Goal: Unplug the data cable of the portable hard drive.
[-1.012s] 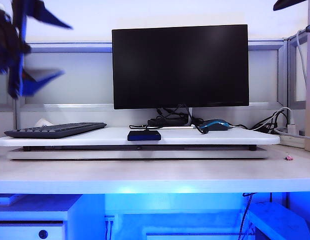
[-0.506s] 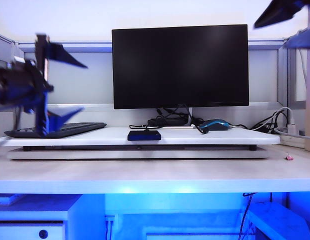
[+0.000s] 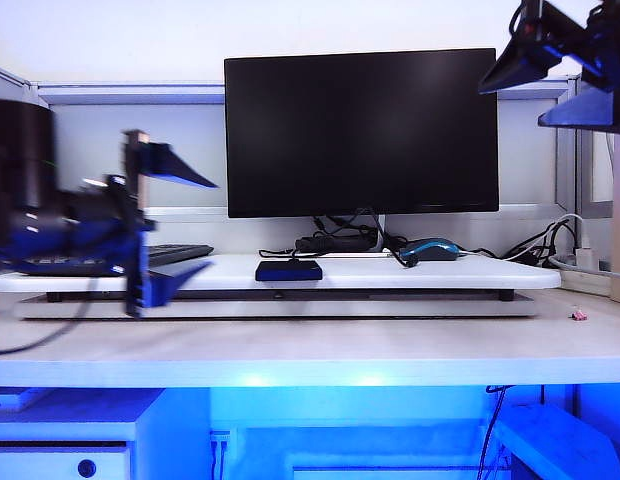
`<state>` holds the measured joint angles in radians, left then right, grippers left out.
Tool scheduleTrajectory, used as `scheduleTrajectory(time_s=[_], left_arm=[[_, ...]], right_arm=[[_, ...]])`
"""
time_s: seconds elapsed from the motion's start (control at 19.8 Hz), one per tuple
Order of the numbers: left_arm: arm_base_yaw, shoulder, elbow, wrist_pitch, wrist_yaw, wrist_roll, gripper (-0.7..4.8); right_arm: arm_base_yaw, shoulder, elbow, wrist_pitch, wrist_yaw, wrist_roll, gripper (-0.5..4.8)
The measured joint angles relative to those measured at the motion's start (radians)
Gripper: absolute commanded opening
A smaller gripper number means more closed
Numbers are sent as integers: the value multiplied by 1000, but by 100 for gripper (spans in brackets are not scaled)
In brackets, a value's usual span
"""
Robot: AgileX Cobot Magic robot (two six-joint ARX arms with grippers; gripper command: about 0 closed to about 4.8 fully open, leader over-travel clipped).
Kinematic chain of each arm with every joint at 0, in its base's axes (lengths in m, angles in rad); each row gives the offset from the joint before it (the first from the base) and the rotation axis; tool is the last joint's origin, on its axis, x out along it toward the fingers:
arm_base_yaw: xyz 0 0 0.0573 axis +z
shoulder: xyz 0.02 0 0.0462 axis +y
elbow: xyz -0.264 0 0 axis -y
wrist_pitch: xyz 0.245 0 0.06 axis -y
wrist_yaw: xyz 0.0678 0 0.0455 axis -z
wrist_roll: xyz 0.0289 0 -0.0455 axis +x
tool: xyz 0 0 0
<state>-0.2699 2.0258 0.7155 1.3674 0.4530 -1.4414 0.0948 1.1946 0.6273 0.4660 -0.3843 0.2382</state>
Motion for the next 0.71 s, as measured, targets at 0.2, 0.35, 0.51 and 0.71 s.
scheduleTrajectory(time_s=[0.2, 0.35, 0.51, 0.71], left_arm=[[-24, 66, 59, -19, 7, -24, 479], [-26, 95, 104, -41, 3, -36, 479], [-35, 114, 185, -101, 4, -37, 479], [-42, 127, 245, -175, 15, -33, 479]], right_arm=[[0, 8, 39, 14, 1, 0, 479], [0, 18, 58, 14, 2, 0, 479], [0, 55, 77, 15, 3, 0, 479], [0, 100, 98, 14, 0, 0, 479]])
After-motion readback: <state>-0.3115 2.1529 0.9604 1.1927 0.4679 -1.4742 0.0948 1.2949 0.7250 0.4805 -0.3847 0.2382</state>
